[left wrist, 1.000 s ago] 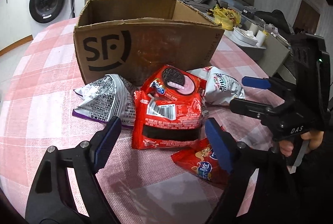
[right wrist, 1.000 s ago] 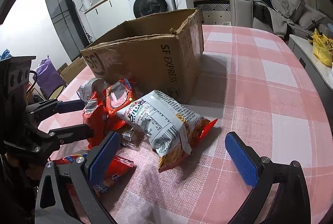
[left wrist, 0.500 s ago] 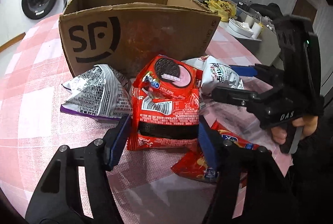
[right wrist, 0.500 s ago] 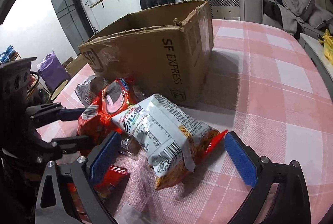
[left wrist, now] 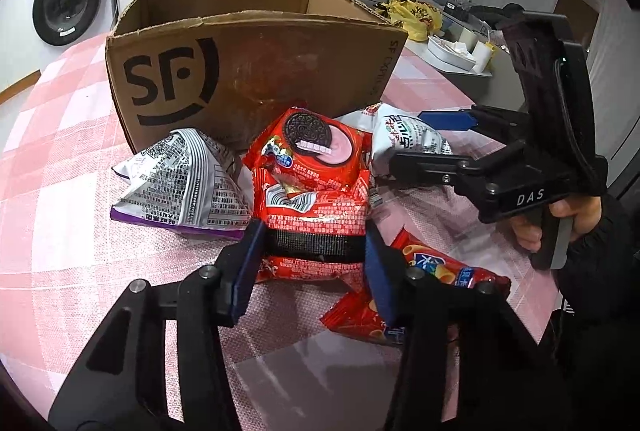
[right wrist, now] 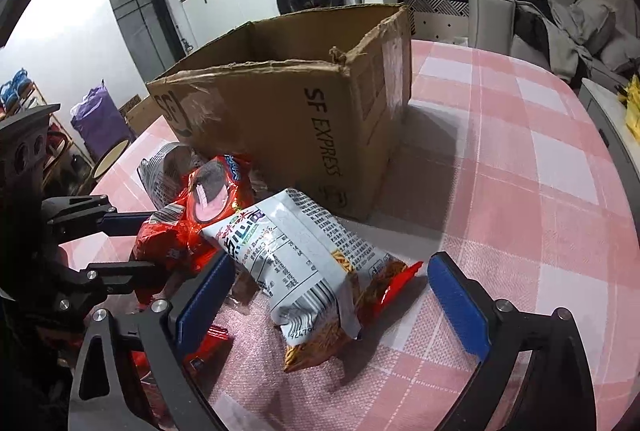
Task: Organize snacks
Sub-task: 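Grasp the red Oreo bag with left gripper while right grasps white noodle-snack bag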
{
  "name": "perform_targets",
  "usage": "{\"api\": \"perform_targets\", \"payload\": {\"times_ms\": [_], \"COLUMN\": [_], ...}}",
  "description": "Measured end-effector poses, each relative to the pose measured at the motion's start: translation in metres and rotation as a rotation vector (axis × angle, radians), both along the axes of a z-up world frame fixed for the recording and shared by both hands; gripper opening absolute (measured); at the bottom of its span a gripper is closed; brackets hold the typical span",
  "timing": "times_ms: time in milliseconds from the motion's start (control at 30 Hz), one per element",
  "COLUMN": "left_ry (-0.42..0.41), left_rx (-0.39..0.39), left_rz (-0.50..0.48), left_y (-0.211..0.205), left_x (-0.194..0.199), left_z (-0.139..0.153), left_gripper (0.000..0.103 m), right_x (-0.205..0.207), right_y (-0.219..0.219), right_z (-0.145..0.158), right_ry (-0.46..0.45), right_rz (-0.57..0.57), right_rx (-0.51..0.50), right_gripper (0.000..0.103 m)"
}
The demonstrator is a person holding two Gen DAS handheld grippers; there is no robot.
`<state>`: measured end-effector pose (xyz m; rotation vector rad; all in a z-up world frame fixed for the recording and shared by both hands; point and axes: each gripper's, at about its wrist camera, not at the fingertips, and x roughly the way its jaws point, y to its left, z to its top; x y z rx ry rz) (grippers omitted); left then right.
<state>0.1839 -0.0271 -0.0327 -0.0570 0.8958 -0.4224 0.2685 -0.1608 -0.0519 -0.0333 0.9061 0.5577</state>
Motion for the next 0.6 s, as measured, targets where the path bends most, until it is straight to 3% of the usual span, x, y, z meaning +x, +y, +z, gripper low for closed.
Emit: {"api": "perform_targets", "payload": {"times_ms": [200, 300, 333, 367, 600], "left_ry": [0.016, 0.007, 0.004, 0.0, -0.011], "left_rx": [0.019, 0.028, 0.031, 0.03, 0.02], "left_rz": [0.006, 0.005, 0.003, 0.002, 0.002], "left_y": [-0.003, -0.005, -0.006, -0.006, -0.004], "left_x": [0.002, 0.002, 0.002, 0.002, -0.004], "left_z": [-0.007, -0.006, -0.006, -0.006, -0.005], "left_gripper": [0.05, 0.049, 0.048, 0.048, 0.045], "right_x": [0.009, 0.006, 0.003, 0.002, -0.013], "right_y": [0.006, 0.005, 0.004, 0.002, -0.008], "right_z": [-0.003, -0.001, 0.001, 0.002, 0.007], "right_ry": [0.011, -0.001, -0.011, -0.009, -0.029], "right_rz": [0.035, 0.042, 0.043, 0.048, 0.054], "right_rx": [0.001, 0.014, 0.022, 0.04, 0.062], "right_gripper": [0.1, 0.094, 0.089, 0.074, 0.05]}}
